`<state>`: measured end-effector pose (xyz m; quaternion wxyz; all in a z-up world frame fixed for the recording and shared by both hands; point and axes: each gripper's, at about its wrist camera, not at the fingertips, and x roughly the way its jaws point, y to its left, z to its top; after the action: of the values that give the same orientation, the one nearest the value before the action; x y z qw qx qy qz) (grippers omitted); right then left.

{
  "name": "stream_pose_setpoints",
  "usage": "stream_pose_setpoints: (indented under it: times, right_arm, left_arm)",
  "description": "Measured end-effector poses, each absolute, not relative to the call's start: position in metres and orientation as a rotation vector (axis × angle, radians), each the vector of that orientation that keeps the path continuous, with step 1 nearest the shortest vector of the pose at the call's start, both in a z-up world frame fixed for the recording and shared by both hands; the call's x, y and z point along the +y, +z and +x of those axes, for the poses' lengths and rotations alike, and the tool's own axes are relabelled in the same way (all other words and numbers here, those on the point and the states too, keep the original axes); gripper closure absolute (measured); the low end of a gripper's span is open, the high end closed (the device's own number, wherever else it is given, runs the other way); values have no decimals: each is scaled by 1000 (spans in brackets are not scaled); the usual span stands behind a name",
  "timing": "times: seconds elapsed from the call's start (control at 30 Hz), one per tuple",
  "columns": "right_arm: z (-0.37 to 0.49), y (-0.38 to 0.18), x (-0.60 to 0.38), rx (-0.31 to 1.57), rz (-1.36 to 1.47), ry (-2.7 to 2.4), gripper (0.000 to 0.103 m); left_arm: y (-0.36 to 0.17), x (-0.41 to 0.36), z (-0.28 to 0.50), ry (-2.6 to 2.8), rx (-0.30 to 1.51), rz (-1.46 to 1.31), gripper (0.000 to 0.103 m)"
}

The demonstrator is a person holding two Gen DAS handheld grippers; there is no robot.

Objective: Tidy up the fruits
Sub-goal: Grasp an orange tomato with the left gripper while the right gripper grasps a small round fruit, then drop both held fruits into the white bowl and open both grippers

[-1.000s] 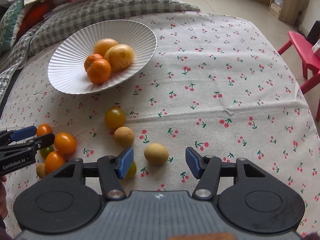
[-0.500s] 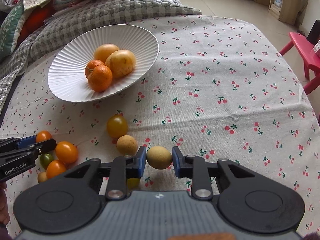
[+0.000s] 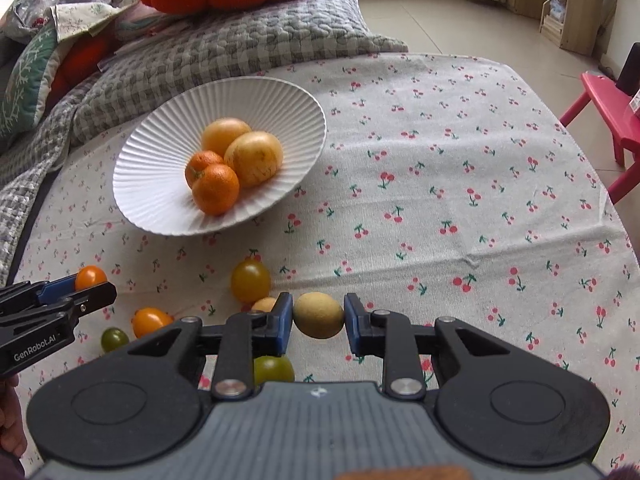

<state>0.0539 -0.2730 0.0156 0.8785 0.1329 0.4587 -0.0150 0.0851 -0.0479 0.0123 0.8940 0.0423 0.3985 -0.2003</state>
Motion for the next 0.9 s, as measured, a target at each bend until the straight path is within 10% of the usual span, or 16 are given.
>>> stream_pose_setpoints:
  times: [0.9]
  right_arm:
    - [118, 47, -244, 821, 241, 155, 78]
  left_arm:
    - [25, -90, 139, -503, 679, 232, 86]
